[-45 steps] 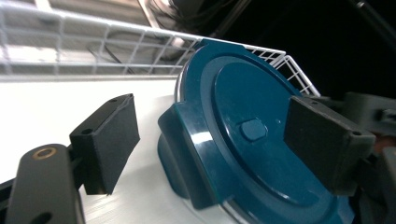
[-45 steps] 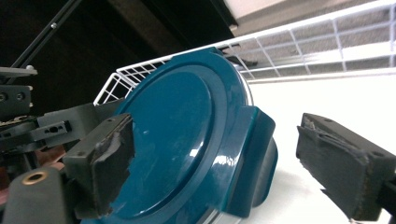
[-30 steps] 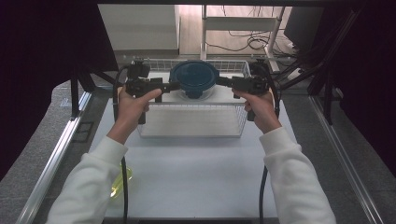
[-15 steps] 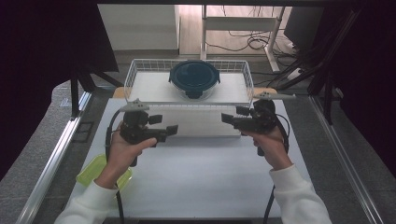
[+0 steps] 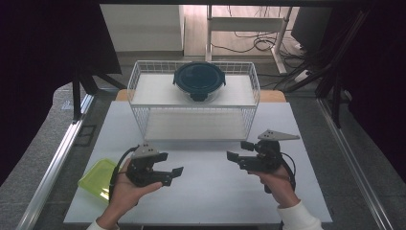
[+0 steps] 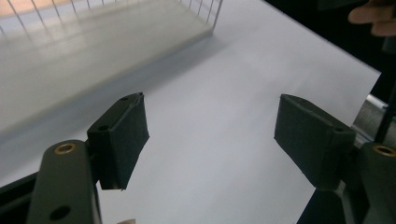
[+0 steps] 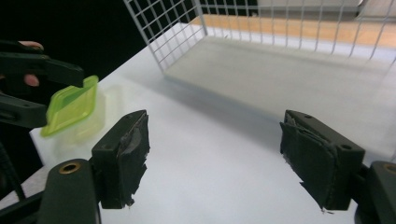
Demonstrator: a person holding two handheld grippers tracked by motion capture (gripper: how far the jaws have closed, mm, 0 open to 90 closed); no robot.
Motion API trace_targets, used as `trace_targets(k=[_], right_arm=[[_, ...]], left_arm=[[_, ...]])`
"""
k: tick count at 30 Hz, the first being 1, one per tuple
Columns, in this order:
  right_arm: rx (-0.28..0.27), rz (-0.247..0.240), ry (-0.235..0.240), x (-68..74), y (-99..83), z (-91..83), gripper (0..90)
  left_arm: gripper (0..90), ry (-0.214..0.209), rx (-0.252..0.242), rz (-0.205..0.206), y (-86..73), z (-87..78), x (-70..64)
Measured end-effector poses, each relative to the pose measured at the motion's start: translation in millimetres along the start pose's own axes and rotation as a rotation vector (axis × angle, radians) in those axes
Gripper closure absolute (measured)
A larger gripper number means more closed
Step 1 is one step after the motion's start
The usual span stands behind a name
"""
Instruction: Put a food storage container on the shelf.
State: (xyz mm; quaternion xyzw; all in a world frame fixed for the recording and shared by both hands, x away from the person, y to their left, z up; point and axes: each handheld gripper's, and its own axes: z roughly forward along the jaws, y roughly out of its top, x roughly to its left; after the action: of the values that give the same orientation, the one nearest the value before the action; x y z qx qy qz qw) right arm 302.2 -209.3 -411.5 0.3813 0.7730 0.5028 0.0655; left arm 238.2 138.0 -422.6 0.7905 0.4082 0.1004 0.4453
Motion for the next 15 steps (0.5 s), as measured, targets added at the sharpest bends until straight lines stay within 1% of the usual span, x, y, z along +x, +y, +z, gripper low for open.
trace_targets(k=[1,2,3,4,5,6,7,8,9,10,11,12,13,14,15], right_arm=[[0.005,-0.001,0.000,-0.1,-3.1,-0.3,23.7],[0.010,-0.003,-0.001,-0.1,-6.8,-0.7,23.7],[0.010,-0.003,-0.001,-0.1,-6.8,-0.7,23.7],[0.019,-0.001,0.001,0.1,-14.1,-1.8,23.6],[0.019,-0.001,0.001,0.1,-14.1,-1.8,23.6],[0.024,-0.004,0.001,0.0,-16.4,-2.4,23.7],[0.024,-0.005,0.000,0.0,-22.7,-2.4,23.8],[0.030,-0.002,0.000,-0.1,-25.8,-1.9,23.8],[0.032,0.003,0.002,-0.1,-29.1,-0.7,23.9],[0.033,-0.002,0.002,-0.8,-32.2,0.9,23.9],[0.033,-0.002,0.002,-0.8,-32.2,0.9,23.9],[0.040,-0.001,0.002,-0.9,-36.1,3.6,24.0],[0.050,-0.004,0.001,-1.1,-40.7,8.0,24.0],[0.054,-0.013,-0.002,-1.2,-42.7,10.1,24.0],[0.059,-0.021,-0.007,-1.0,-44.1,11.4,24.0]], left_arm=[[25.0,0.004,0.005,-0.002,-3.9,0.6,-0.4],[25.1,0.007,0.016,-0.016,-12.9,1.7,-0.6],[25.1,0.007,0.016,-0.016,-12.9,1.7,-0.6],[25.0,0.007,0.016,-0.028,-20.4,1.9,-0.5],[25.1,0.007,0.016,-0.028,-20.4,1.9,-0.5],[25.1,0.010,0.015,-0.033,-24.7,2.3,-0.5],[25.3,0.009,0.021,-0.033,-27.1,3.0,-0.6],[25.3,0.013,0.043,-0.025,-33.4,5.7,-1.0],[25.3,0.012,0.049,-0.026,-36.8,7.0,-1.3],[25.4,0.012,0.049,-0.026,-36.8,7.0,-1.3],[25.4,0.003,0.060,-0.026,-41.3,8.7,-1.6],[25.4,0.001,0.071,-0.026,-45.2,10.3,-2.1],[25.4,0.003,0.079,-0.026,-48.0,11.3,-2.4],[25.4,0.013,0.101,-0.019,-54.8,13.7,-3.3],[25.4,0.018,0.110,-0.016,-57.3,14.4,-3.4]])
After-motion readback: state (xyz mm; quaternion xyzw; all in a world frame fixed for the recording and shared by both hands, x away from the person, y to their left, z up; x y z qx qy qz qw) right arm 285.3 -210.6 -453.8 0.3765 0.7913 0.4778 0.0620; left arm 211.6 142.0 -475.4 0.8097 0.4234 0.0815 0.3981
